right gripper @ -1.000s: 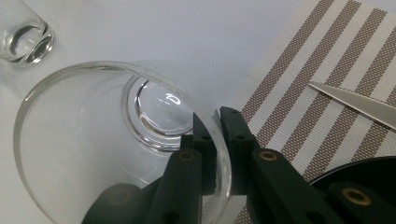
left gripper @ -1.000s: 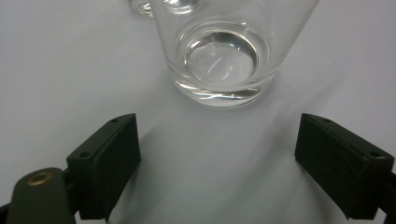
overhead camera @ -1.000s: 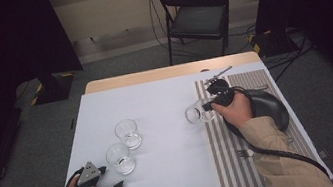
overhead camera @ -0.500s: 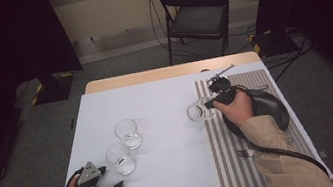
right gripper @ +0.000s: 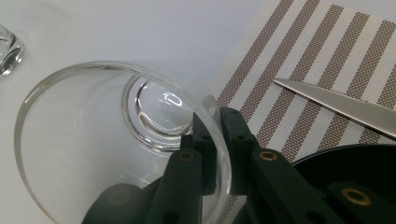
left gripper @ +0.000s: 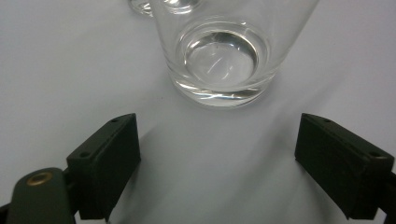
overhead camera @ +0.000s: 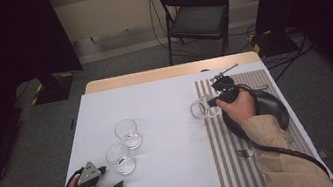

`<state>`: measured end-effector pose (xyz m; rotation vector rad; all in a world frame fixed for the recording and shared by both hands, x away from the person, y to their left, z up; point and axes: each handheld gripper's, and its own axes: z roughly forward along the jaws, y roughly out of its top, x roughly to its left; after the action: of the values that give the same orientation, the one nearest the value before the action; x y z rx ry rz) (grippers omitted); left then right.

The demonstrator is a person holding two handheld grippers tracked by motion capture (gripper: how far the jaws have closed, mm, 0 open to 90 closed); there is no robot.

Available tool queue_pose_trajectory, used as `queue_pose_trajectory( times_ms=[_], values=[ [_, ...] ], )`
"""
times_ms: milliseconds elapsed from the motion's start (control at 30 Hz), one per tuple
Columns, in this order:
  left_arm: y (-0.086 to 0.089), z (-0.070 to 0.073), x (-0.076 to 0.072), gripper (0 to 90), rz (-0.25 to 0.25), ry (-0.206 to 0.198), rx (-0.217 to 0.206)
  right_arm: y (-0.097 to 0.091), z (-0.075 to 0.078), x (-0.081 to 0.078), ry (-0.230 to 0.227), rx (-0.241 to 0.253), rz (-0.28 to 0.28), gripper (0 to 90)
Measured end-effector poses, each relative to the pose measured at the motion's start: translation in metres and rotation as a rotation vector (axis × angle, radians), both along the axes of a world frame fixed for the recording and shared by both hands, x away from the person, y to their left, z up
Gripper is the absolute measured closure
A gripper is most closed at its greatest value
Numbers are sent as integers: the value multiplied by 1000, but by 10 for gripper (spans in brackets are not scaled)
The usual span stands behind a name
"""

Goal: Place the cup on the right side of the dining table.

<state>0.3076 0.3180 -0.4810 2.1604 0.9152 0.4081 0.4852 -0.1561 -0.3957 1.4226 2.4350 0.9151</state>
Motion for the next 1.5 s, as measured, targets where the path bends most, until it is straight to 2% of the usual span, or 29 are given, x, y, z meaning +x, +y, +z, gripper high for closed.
queue_pose_trajectory(
  times_ms=[1067,1200,1433,1500],
  values=[
    [0,0,0,132,-2,1,-1,-7,-18,5,11,-32,-51,854],
    [0,0,0,131,-2,1,-1,-7,-19,5,11,-24,-60,854],
    [0,0,0,131,0,0,0,-12,-19,5,4,-36,-75,854],
    [0,0,0,131,0,1,-2,-12,-19,3,-11,-44,-74,854]
  ],
)
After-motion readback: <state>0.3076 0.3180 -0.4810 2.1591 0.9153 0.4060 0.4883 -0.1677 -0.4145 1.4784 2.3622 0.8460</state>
